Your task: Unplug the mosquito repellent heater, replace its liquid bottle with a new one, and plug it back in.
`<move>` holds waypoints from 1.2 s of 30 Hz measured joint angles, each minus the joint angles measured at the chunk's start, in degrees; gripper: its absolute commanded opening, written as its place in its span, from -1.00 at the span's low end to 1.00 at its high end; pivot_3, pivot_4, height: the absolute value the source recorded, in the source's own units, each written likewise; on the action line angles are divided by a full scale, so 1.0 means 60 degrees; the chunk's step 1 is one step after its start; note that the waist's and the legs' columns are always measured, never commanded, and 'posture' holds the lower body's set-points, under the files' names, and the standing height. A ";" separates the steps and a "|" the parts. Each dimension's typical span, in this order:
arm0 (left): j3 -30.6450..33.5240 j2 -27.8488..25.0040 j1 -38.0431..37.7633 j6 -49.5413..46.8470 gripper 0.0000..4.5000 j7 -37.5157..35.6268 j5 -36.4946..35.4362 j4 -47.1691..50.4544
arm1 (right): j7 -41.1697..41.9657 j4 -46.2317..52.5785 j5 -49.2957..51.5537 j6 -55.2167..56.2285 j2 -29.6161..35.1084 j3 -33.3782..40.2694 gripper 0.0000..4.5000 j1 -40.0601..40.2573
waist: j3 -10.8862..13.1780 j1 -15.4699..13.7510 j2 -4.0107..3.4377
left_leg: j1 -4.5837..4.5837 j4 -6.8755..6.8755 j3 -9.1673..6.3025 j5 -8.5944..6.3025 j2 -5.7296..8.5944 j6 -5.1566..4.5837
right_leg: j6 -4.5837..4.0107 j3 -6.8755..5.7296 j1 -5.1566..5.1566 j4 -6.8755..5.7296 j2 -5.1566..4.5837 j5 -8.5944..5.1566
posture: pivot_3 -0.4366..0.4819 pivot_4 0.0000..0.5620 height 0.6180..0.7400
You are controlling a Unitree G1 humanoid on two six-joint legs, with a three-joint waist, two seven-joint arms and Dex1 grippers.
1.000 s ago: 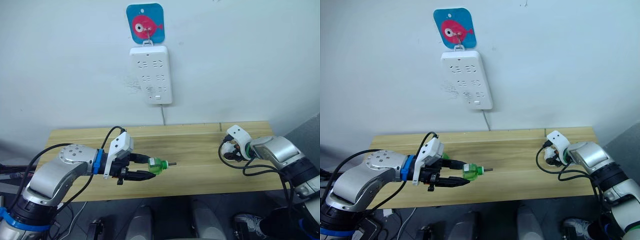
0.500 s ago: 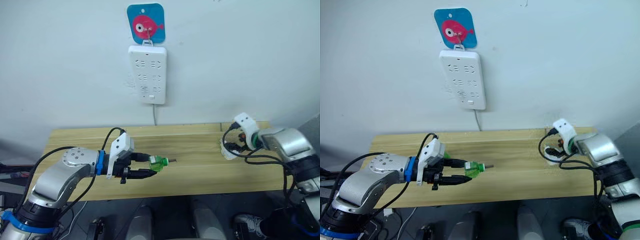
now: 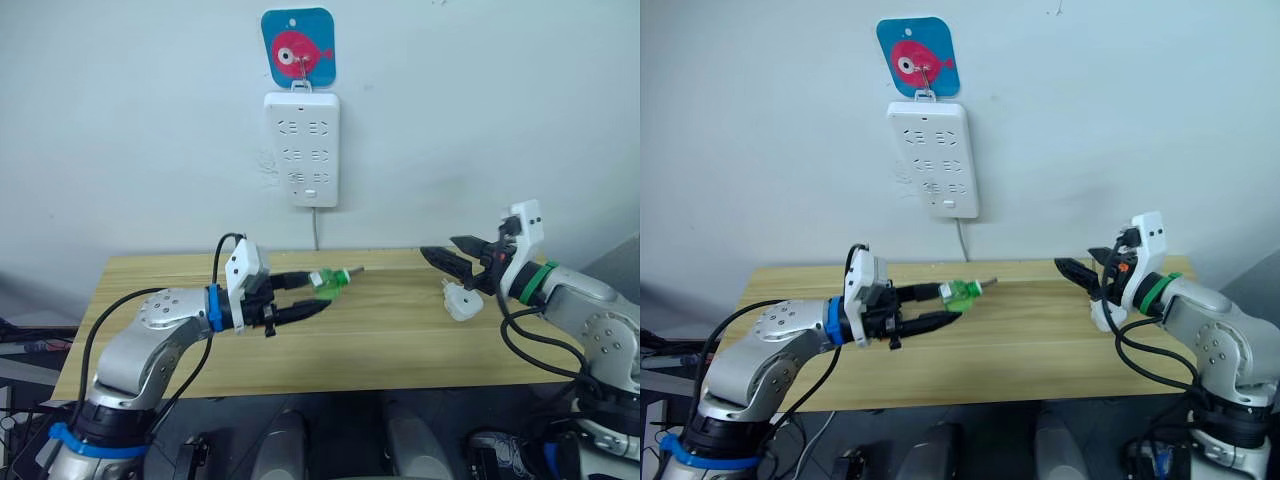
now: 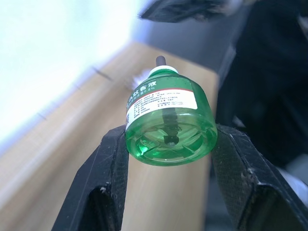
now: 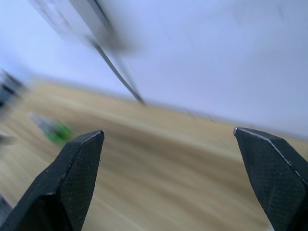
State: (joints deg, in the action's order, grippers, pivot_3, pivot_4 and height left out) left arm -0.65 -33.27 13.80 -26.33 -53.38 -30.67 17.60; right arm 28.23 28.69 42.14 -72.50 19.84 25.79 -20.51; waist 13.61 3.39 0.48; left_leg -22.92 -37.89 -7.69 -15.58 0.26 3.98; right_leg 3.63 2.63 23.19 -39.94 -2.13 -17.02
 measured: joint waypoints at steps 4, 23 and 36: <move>0.0052 0.0572 0.0129 0.0566 -0.03 0.0582 0.0343 -0.0133 | -0.0765 0.0448 0.1650 -0.0738 -0.1137 0.0764 1.00 0.0357 | -0.0004 0.0012 -0.0003 | -0.0001 0.0010 0.0001 -0.0001 -0.0001 -0.0001 | 0.0000 0.0002 0.0005 0.0003 -0.0001 0.0000 | -0.22 -0.35 0.91; -0.0043 0.1320 0.0342 0.1688 -0.03 0.1342 0.0905 -0.0182 | -0.5617 0.0681 0.5583 0.0915 -0.3740 -0.1592 1.00 0.0916 | -0.0012 0.0259 -0.0010 | 0.0001 0.0009 -0.0002 -0.0001 -0.0002 -0.0001 | 0.0000 0.0001 0.0008 -0.0003 0.0003 0.0000 | -0.24 -0.33 0.91; -0.0257 0.1454 0.0448 0.1713 -0.03 0.1499 0.0882 0.0325 | -0.5936 -0.0083 0.5540 0.2750 -0.3299 -0.2941 1.00 0.0497 | -0.0012 0.0267 -0.0010 | 0.0000 0.0009 -0.0003 -0.0001 -0.0003 -0.0001 | 0.0000 0.0001 0.0008 -0.0003 0.0006 0.0000 | -0.23 -0.34 0.91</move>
State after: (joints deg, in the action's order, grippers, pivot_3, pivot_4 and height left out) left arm -2.19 -24.55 16.49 -16.05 -44.38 -25.38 19.55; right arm -7.38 28.19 75.38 -56.00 0.05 8.14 -17.53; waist 13.54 4.99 0.42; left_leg -22.92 -37.84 -7.71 -15.59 0.25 3.98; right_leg 3.63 2.64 23.24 -39.96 -2.09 -17.02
